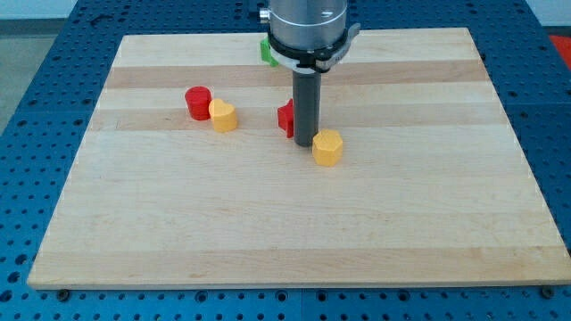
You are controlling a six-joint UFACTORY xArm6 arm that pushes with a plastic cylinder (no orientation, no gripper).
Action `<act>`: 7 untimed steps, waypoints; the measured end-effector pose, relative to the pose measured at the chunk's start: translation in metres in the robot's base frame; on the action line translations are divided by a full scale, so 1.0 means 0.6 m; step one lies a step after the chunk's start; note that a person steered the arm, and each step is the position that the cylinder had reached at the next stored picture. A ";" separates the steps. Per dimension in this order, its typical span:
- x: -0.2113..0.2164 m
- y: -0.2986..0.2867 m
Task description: Slide yellow hexagon towards center right
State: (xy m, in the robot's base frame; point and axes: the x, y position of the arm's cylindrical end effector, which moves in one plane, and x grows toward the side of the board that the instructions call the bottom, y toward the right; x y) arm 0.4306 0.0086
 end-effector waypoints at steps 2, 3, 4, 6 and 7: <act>0.045 -0.065; 0.068 -0.047; 0.036 0.021; -0.006 0.168; -0.006 0.178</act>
State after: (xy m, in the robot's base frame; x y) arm 0.4267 0.1153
